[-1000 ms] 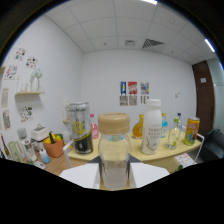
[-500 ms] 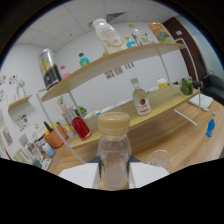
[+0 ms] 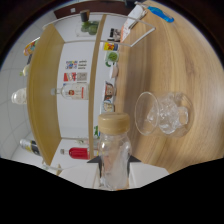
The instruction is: Make me a cup of Mount Fuji.
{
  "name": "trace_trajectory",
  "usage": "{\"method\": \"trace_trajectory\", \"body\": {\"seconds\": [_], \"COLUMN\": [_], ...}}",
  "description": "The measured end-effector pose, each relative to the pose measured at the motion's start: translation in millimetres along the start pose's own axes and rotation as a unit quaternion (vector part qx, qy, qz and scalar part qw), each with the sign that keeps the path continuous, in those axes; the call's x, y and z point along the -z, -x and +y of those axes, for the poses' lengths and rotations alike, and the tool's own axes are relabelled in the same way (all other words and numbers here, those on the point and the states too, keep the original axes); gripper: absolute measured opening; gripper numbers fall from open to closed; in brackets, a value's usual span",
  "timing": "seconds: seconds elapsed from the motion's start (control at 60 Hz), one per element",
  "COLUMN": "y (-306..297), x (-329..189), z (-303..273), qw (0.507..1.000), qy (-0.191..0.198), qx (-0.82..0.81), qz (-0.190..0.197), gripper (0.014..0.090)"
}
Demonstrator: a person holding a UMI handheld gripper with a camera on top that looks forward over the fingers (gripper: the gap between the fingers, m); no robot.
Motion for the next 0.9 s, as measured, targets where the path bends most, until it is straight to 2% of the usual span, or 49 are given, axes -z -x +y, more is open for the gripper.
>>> {"method": "trace_trajectory", "body": {"seconds": [0.167, 0.383, 0.533, 0.633, 0.733, 0.8, 0.9], "y": [14, 25, 28, 32, 42, 54, 61], "x": [0, 0, 0, 4, 11, 15, 13], "z": [2, -1, 0, 2, -6, -8, -8], "qw": [0.991, 0.976, 0.979, 0.993, 0.997, 0.978, 0.922], "qy": [0.012, 0.016, 0.021, 0.017, -0.012, -0.033, -0.054], "qx": [-0.13, -0.207, -0.192, -0.104, 0.067, 0.205, 0.384], "qz": [-0.037, -0.065, -0.062, -0.046, -0.026, -0.016, 0.012], "gripper": [0.0387, 0.0388, 0.0387, 0.0387, 0.0391, 0.039, 0.0389]}}
